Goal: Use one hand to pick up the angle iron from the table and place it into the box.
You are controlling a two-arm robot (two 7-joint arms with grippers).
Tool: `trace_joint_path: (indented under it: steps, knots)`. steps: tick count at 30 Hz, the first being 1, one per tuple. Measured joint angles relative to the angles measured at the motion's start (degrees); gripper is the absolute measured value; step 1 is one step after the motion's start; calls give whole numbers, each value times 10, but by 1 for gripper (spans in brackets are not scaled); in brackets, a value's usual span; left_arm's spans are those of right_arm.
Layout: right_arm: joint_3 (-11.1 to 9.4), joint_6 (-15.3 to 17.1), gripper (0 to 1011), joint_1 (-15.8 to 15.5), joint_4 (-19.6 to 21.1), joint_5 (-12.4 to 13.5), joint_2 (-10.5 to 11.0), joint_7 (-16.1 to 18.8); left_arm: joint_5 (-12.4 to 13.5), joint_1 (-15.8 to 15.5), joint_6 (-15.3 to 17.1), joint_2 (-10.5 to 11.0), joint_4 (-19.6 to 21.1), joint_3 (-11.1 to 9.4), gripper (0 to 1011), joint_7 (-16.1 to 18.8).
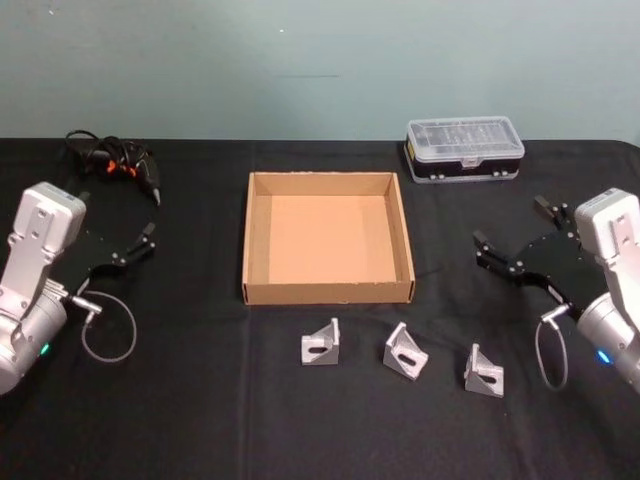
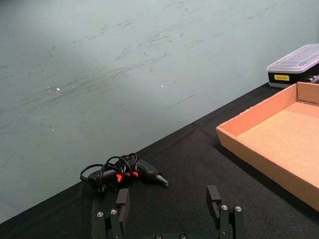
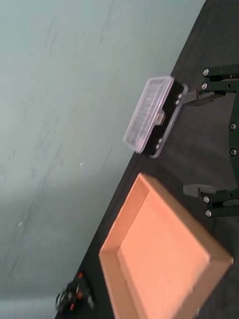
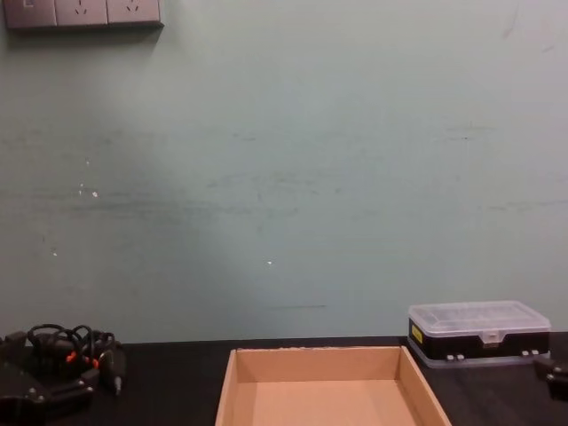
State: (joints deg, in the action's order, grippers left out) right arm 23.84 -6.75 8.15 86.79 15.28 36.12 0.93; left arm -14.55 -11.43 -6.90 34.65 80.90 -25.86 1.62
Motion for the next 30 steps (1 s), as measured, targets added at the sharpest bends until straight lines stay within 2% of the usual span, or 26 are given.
trace_joint_path:
  steps: [5, 9, 15, 18, 21, 24, 26, 30]
  knots:
    - [-10, 7, 1000, -27, 48, 11, 24, 29, 0, 0, 0, 0, 0, 0, 1011, 0]
    - [-17, 13, 1000, -49, 86, 22, 52, 64, 0, 0, 0, 0, 0, 0, 1011, 0]
    - [-29, 20, 1000, -83, 138, 32, 119, 140, 0, 0, 0, 0, 0, 0, 1011, 0]
    - [-32, 21, 1000, -89, 147, 37, 138, 167, 0, 0, 0, 0, 0, 0, 1011, 0]
    - [-37, 25, 1000, -94, 155, 44, 168, 212, 0, 0, 0, 0, 0, 0, 1011, 0]
    - [-38, 30, 1000, -95, 156, 48, 180, 236, 0, 0, 0, 0, 0, 0, 1011, 0]
    - [-38, 42, 1000, -95, 157, 54, 194, 267, 0, 0, 0, 0, 0, 0, 1011, 0]
    - [-36, 58, 1000, -94, 156, 59, 199, 288, 0, 0, 0, 0, 0, 0, 1011, 0]
